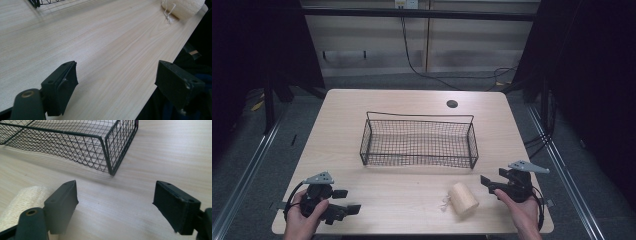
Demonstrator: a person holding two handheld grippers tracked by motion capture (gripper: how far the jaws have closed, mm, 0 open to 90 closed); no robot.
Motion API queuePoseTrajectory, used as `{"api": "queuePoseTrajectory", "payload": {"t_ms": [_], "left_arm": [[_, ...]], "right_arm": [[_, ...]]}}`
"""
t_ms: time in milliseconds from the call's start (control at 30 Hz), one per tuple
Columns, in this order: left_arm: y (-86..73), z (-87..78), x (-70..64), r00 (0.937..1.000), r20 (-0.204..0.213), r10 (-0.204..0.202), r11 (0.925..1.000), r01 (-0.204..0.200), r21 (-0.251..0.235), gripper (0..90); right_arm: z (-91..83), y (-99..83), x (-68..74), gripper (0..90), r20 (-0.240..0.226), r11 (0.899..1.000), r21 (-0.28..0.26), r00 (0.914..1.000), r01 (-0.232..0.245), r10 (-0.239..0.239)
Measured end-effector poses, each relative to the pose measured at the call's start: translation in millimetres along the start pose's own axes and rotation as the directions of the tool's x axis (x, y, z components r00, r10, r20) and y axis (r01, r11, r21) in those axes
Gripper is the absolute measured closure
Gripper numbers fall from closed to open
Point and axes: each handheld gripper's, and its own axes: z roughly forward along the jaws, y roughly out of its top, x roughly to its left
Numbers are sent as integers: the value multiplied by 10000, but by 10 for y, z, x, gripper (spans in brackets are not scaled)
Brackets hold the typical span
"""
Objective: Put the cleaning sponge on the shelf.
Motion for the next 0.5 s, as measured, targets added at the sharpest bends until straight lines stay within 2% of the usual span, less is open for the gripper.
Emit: {"api": "queuePoseTrajectory", "payload": {"t_ms": [233,300,333,500], "left_arm": [[4,-2,-2,10000,-16,18,10000,-18,-13,174],[3,-6,0,10000,-7,11,10000,-11,-12,174],[1,-9,-5,10000,-3,-32,10000,32,-67,174],[0,-13,-1,10000,30,19,10000,-20,27,174]], "right_arm": [[-25,19,13,206,-367,9996,189,9991,-194,201],[-41,31,17,197,-457,9996,265,9989,-117,129],[-69,52,30,200,-494,9994,217,9984,284,-273],[-110,86,53,233,-823,9985,296,9957,460,-434]]}}
